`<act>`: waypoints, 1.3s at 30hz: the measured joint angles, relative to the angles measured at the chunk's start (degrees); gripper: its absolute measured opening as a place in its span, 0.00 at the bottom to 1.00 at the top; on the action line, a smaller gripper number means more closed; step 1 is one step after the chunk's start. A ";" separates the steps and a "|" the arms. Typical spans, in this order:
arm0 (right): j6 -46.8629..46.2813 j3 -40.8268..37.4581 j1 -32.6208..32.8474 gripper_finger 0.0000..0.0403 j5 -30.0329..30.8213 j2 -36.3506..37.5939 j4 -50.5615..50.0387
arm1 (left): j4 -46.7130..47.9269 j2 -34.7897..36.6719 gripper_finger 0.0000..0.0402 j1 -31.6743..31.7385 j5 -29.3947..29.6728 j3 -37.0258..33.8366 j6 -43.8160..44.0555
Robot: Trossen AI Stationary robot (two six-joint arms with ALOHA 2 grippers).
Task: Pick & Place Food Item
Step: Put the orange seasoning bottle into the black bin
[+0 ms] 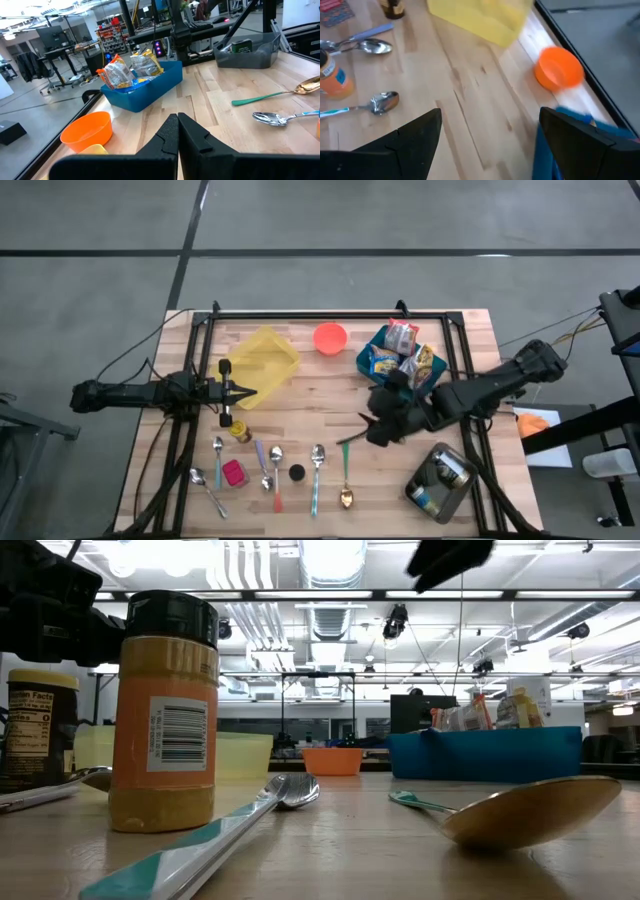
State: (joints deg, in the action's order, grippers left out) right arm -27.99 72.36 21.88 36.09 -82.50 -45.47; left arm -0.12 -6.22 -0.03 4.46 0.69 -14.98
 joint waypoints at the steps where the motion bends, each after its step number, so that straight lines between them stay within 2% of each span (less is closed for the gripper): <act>1: 2.95 -0.63 -1.23 0.83 -1.68 0.00 2.62 | -0.01 0.00 0.00 0.00 0.01 0.00 -0.01; 10: 21.75 -6.95 -8.70 0.83 -17.14 0.00 21.91 | 0.00 0.00 0.00 0.00 0.01 0.00 0.01; 15: 26.61 -11.02 -9.60 0.83 -23.24 0.02 32.49 | 0.00 0.00 0.00 0.00 0.00 0.00 0.00; 21: 26.89 -16.87 -9.56 0.83 -29.31 0.02 44.40 | 0.00 0.00 0.00 0.00 0.01 0.00 -0.01; 30: 25.18 -26.49 -6.51 0.83 -31.71 -1.17 65.91 | 0.00 0.00 0.00 0.00 -0.01 0.00 -0.01; 39: 23.10 -27.68 -3.49 0.83 -32.21 -9.49 75.45 | 0.00 -0.70 0.00 0.00 -0.02 0.00 -0.01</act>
State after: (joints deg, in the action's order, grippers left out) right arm -4.89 44.68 18.39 3.88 -91.99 29.99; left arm -0.12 -6.92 -0.03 4.44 0.69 -14.98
